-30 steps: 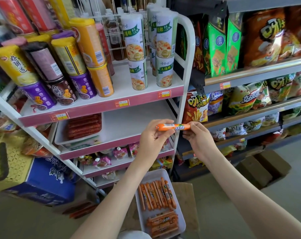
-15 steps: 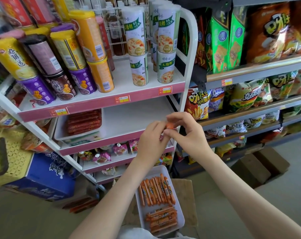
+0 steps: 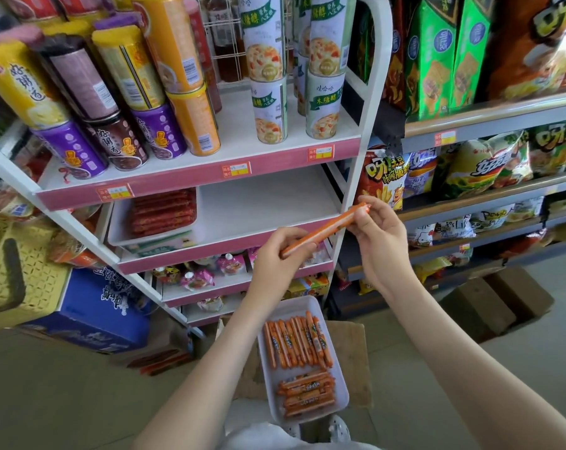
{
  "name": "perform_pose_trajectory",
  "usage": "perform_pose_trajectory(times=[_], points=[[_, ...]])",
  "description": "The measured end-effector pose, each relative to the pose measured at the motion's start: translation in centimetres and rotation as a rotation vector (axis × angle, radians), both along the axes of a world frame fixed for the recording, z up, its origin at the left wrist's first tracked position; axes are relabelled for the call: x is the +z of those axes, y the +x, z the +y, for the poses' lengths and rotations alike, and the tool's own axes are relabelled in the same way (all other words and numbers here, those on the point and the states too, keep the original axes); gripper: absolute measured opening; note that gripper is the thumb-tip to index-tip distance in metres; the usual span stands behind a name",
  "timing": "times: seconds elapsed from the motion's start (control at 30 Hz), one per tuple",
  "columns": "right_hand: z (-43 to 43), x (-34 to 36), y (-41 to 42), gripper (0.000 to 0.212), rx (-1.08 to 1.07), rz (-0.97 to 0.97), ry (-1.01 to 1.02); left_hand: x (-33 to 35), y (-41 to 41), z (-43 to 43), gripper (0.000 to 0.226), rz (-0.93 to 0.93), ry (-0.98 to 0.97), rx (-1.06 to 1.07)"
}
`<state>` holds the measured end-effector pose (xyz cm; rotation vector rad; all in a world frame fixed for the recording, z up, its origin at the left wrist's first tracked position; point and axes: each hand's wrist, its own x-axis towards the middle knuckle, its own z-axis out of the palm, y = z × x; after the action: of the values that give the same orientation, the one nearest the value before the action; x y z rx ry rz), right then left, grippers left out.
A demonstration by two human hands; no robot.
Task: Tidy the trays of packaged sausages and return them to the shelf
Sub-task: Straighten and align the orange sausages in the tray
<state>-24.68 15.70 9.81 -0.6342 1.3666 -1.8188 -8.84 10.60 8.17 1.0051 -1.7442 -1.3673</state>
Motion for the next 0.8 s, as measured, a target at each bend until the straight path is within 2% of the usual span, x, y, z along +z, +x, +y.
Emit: perform_pose_trajectory(times=[0.03,0.1,0.13,0.17,0.2,0.23,0.3,0.37,0.47,0.53,0.63,0.73,0.8], points=[[-0.1,-1.0,-0.2,0.039,0.007,0.148,0.107,-0.2,0.1,0.1,0.013,0.003,0.001,0.037],[-0.1,-3.0,-0.3,0.059,0.002,0.714,0.276,-0.5,0.3,0.1,0.015,-0.042,-0.057,0.071],[-0.1,-3.9,-0.2,0.059,0.012,1.007,0.259,-0.8,0.3,0.2,0.015,-0.084,-0.102,0.066],[-0.2,-4.6,-0.2,0.052,0.06,1.206,0.204,-1.2,0.3,0.2,0.015,-0.122,-0.144,0.054],[-0.3,-5.3,-0.1,0.042,0.133,1.298,0.153,-1.5,0.2,0.2,0.015,-0.147,-0.176,0.039],[-0.3,-5.9,0.1,0.034,0.207,1.312,0.129,-2.0,0.1,0.2,0.016,-0.162,-0.202,0.028],[-0.2,-7.1,0.5,0.024,0.292,1.248,0.143,-2.9,0.1,0.2,0.018,-0.169,-0.187,0.037],[-0.3,-8.7,0.8,0.019,0.308,1.149,0.194,-4.6,0.4,0.1,0.021,-0.142,-0.088,0.069],[-0.6,-13.2,0.9,0.017,0.36,0.922,0.385,-10.1,1.4,-0.5,0.021,-0.161,0.048,0.185],[-0.1,-16.2,1.1,0.015,0.366,0.67,0.536,-14.2,2.7,-0.3,0.022,-0.321,0.069,0.206],[1.3,-23.3,1.3,0.035,0.37,0.387,0.716,-21.3,4.6,0.9,0.032,-0.661,0.098,0.146],[4.1,-29.8,2.1,0.055,0.468,0.348,0.848,-27.1,6.2,3.1,0.03,-0.897,0.118,-0.01],[5.4,-32.9,2.9,0.052,0.488,0.342,0.89,-30.5,6.8,4.4,0.026,-1.021,0.067,-0.168]])
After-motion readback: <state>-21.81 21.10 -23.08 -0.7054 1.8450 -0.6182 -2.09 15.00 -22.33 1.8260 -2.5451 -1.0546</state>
